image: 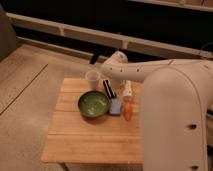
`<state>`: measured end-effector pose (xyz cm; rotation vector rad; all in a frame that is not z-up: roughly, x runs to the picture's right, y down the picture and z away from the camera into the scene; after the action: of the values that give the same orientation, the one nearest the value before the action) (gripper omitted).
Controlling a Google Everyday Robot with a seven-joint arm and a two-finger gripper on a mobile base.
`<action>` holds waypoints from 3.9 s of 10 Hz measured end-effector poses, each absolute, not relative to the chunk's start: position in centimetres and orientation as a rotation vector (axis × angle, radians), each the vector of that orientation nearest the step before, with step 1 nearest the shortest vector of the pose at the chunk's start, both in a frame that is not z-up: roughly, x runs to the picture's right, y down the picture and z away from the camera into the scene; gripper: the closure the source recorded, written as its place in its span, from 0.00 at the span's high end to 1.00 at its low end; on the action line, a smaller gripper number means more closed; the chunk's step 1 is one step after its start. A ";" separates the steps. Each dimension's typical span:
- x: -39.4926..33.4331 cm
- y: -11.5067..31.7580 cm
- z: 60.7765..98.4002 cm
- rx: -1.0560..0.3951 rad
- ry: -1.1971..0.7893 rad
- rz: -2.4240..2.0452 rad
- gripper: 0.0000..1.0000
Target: Push the eraser across the table
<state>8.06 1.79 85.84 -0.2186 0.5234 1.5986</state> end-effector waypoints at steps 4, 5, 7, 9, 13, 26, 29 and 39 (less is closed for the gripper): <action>6.5 2.5 87.8 -0.268 0.479 1.592 0.00; 6.2 2.4 88.5 -0.306 0.437 1.618 0.00; 6.4 2.3 89.9 -0.368 0.374 1.636 0.00; 6.6 3.1 90.9 -0.412 0.374 1.616 0.00; 7.8 5.2 93.3 -0.500 0.447 1.526 0.00; 7.0 3.9 97.4 -0.564 0.498 1.407 0.00; 6.5 1.8 98.9 -0.607 0.415 1.360 0.00; 8.8 -4.8 99.7 -0.509 0.439 1.160 0.00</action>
<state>8.80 -4.82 99.65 -0.5087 0.4389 1.1597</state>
